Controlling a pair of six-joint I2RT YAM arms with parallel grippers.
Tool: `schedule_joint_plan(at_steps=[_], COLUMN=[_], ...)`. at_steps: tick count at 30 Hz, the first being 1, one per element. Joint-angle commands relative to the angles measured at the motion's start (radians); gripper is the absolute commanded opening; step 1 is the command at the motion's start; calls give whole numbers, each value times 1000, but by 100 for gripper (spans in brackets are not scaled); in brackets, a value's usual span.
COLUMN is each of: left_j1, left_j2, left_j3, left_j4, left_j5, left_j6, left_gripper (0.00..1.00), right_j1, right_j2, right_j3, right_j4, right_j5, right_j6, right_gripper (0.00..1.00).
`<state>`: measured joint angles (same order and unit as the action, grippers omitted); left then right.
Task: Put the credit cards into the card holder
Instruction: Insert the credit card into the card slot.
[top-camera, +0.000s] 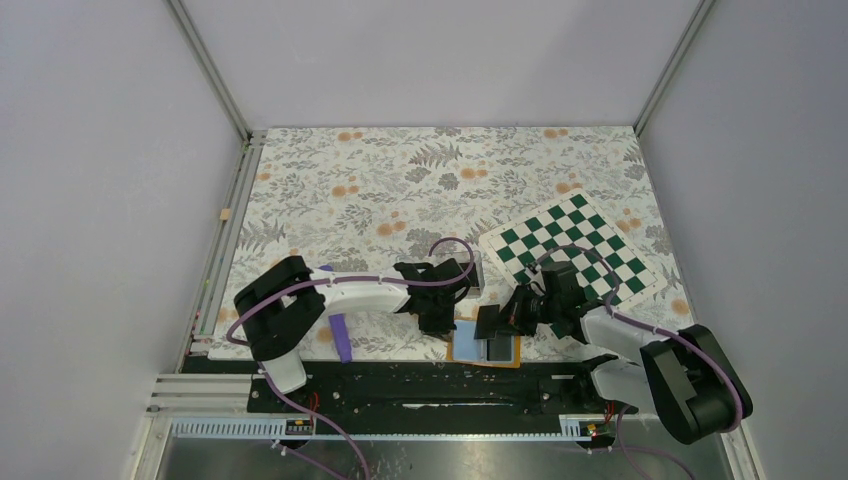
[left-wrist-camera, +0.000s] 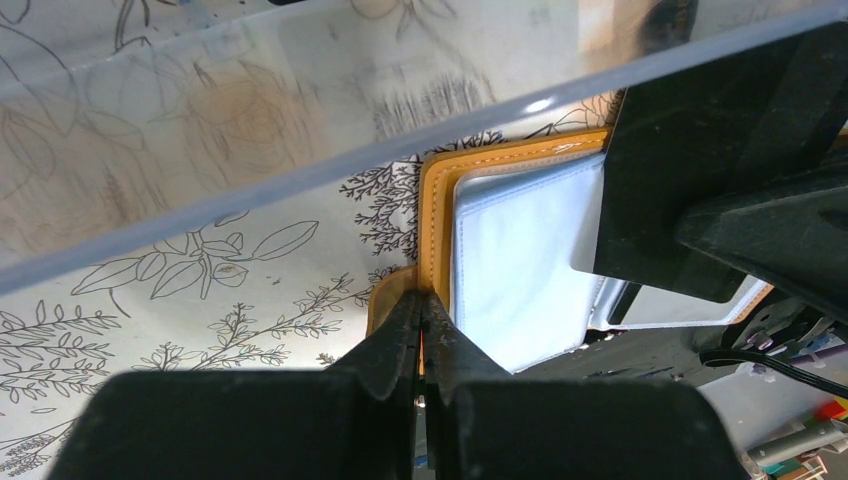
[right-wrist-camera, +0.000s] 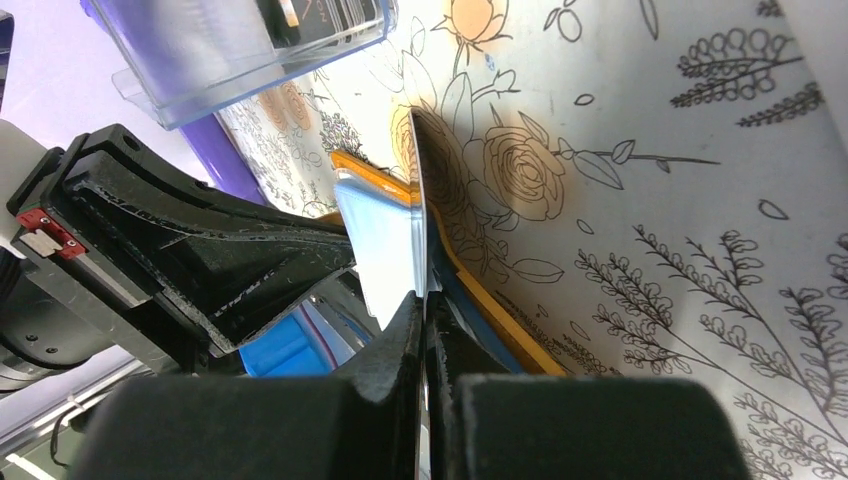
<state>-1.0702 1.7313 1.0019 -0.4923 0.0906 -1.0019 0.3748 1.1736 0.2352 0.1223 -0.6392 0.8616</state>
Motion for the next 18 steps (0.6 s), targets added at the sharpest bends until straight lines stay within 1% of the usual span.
schedule_joint_plan(at_steps=[1,4,9,12,18], left_j1=[-10,-11,-10,-9,-5], left_j2=[57,64,66,67,77], left_j3=[8,14,17,20,26], left_j4=[6,6,11,17,35], left_j5=[12,16,22,26,42], left_j6=[6,6,2,-1,-10], left_gripper=[0,0,0,0,0], right_j1=[10,10,9,10,21], right_j2=[-5,-8,-19,-16,16], right_j3=[-37,-34,-17,3,13], right_j4=[17,-13,-115,-206,-226], right_j5=[-21,-29,-33,-34,-69], right_j6=[57,59,24,-3,-13], right_gripper=[0,0,0,0,0])
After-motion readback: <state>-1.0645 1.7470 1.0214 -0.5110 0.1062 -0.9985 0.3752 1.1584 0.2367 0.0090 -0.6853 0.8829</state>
